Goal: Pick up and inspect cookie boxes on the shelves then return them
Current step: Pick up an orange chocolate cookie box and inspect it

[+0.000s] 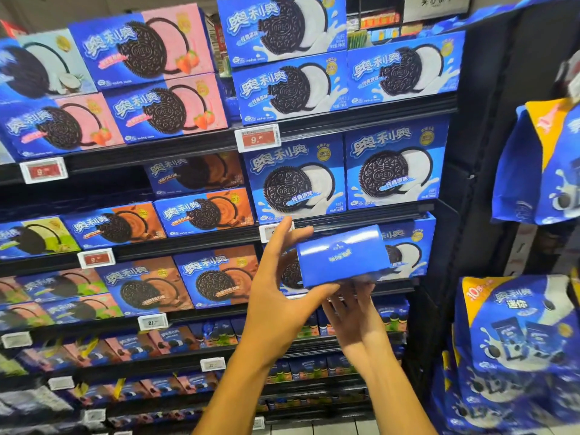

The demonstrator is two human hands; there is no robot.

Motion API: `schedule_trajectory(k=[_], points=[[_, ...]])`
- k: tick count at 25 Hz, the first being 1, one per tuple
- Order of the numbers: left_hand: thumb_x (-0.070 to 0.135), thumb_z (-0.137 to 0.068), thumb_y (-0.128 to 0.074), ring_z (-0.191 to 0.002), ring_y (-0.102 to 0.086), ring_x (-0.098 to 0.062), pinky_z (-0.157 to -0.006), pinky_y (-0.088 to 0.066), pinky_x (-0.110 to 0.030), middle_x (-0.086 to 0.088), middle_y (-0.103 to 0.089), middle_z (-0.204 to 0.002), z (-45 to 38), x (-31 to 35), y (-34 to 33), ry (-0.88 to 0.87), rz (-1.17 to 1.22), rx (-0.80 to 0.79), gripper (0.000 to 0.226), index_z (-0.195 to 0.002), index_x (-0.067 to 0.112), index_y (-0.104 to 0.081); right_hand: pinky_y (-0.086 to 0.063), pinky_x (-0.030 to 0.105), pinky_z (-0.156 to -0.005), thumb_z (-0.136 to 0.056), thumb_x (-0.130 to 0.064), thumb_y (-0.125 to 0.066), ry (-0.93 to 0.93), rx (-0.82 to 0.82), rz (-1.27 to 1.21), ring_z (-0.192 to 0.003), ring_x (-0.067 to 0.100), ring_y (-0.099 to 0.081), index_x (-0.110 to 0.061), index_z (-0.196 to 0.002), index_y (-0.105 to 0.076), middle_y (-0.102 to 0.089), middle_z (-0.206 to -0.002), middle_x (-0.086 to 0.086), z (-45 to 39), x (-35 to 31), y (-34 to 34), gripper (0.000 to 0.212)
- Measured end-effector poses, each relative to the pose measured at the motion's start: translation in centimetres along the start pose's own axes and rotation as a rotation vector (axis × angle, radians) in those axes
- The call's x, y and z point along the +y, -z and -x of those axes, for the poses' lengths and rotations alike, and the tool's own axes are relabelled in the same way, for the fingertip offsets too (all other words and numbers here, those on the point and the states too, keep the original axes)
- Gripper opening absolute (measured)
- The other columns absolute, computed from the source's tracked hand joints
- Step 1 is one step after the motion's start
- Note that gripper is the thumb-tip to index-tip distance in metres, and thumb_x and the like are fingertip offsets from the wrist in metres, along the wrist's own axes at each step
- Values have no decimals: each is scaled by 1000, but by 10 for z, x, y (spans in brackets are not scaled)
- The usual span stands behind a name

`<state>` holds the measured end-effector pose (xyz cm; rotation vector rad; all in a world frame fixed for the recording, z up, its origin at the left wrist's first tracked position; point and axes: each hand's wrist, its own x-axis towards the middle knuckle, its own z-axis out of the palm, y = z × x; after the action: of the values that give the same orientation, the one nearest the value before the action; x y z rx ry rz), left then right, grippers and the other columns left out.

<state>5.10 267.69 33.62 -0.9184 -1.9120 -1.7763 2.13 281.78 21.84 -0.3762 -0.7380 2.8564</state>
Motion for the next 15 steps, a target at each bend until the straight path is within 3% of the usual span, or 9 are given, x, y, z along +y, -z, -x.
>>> schedule_trajectory(k=[4,7,12,15], points=[[24,-69,-83,-124,-57,-18,-103,-48,-37,11,-62,-128,-2,1,5,32,9,19,86,-141,46,-42,-51,43,-96,-83,-51,-58,25,4,62,-122,29,-62,-15,-145,-48,-60,-139,13,5,-3,-2,72],[20,-68,-89,-117,-61,-15,-98,-51,-37,12,-65,-120,-7,1,14,84,39,119,77,-134,35,-52,-50,48,-98,-84,-52,-58,115,0,212,-120,28,-62,-28,-136,-56,-66,-132,3,8,-15,-4,57],[32,-69,-78,-95,-65,-25,-82,-54,-43,-20,-63,-122,-15,-6,25,217,126,354,49,-116,34,-66,-52,43,-90,-101,-39,-52,278,-16,351,-106,17,-68,-32,-136,-56,-71,-123,-3,11,-43,-14,36],[37,-67,-77,-83,-67,-18,-68,-53,-32,-18,-70,-115,-14,-14,31,327,204,381,50,-115,28,-68,-51,39,-88,-104,-32,-48,333,-17,352,-107,11,-67,-31,-138,-56,-69,-127,-4,14,-54,-18,36]])
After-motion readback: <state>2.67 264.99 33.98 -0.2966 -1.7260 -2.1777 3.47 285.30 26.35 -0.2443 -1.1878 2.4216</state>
